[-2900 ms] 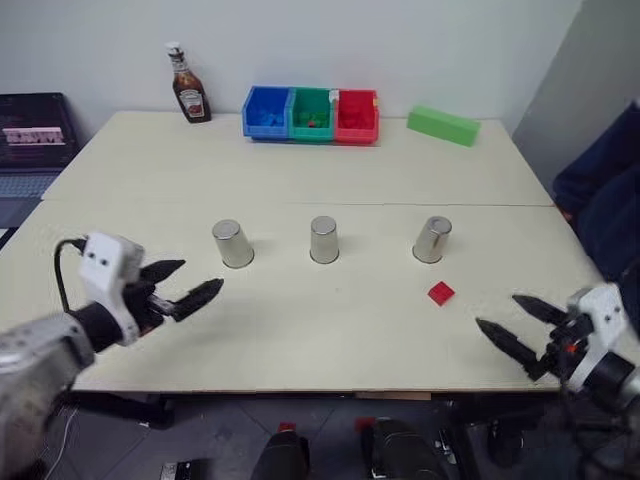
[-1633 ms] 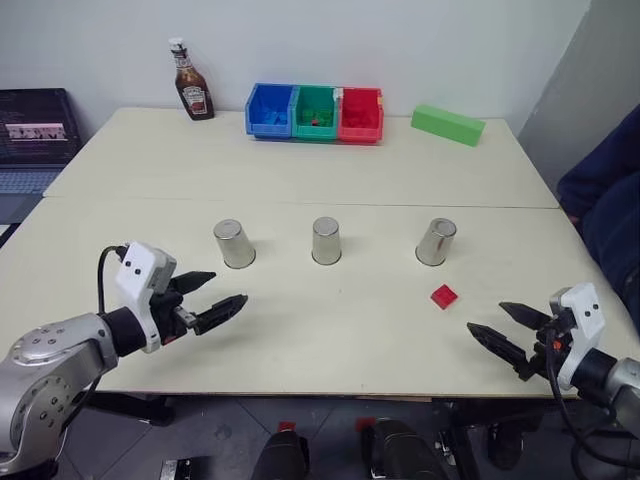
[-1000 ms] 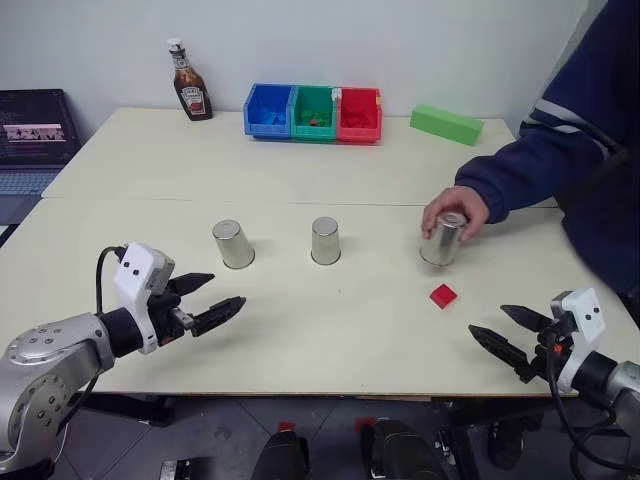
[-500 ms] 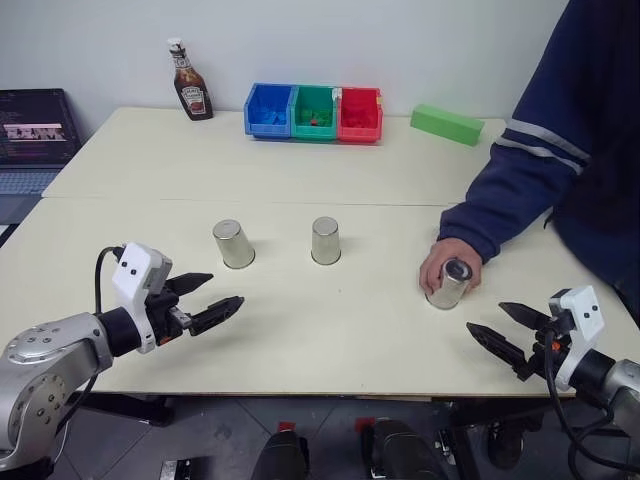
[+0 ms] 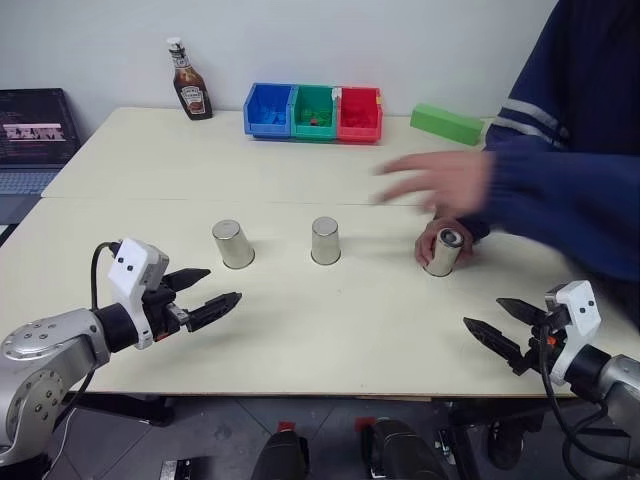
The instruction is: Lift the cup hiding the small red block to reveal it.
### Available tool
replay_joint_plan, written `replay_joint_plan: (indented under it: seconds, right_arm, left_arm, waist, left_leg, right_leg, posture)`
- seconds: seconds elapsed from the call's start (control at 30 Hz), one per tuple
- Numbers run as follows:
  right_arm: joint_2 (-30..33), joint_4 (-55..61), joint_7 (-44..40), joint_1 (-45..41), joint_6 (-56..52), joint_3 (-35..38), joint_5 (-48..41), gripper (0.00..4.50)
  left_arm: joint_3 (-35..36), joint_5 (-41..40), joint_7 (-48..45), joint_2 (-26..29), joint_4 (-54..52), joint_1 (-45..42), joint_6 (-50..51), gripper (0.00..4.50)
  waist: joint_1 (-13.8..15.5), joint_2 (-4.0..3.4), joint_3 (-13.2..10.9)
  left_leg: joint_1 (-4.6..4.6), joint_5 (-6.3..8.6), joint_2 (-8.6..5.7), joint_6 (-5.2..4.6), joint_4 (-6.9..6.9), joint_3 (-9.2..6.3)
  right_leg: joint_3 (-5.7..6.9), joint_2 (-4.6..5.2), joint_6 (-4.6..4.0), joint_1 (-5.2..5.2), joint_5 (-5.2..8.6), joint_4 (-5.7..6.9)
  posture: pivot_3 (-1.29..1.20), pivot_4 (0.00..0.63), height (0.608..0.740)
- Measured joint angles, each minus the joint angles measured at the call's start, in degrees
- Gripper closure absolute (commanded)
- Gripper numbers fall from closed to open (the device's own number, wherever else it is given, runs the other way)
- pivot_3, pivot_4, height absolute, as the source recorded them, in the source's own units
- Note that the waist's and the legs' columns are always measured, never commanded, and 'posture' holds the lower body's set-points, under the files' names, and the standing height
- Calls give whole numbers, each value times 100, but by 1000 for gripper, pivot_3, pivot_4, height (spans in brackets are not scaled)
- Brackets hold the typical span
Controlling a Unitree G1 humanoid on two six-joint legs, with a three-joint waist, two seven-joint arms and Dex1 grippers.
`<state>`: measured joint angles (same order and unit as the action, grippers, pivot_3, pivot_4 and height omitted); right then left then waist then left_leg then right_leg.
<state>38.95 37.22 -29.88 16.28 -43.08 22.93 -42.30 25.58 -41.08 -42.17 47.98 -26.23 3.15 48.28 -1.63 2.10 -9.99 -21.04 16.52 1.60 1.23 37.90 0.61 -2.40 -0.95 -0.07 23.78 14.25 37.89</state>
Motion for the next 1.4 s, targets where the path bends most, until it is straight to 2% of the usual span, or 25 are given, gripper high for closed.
replay_joint_plan:
  seconds: [0.43, 0.77, 1.4]
  right_arm:
    - [-62, 24, 31, -146, -97, 0, -61, 43]
    - [-62, 201, 398, -471, -466, -159, -200, 43]
    - [-51, 11, 14, -324, -126, -155, -116, 43]
  left_arm:
    - [-39, 71, -1, 0, 70, -78, -9, 0]
    - [-38, 88, 3, -1, 70, -69, -15, 0]
    - [-39, 103, -3, -1, 77, -75, -36, 0]
  waist:
    - [-1, 0, -1]
    - [-3, 0, -1]
    - [-3, 0, -2]
  left_leg:
    - [0, 0, 0, 0, -1, 1]
    - [-3, 0, 0, 0, -1, 0]
    - [-4, 0, 1, 0, -1, 1]
  right_leg:
    - [-1, 0, 0, 1, 0, 0]
    - [0, 0, 1, 2, 0, -2]
    - [0, 0, 0, 3, 0, -3]
  posture:
    - [0, 150, 740]
    - [0, 150, 740]
    - [0, 150, 740]
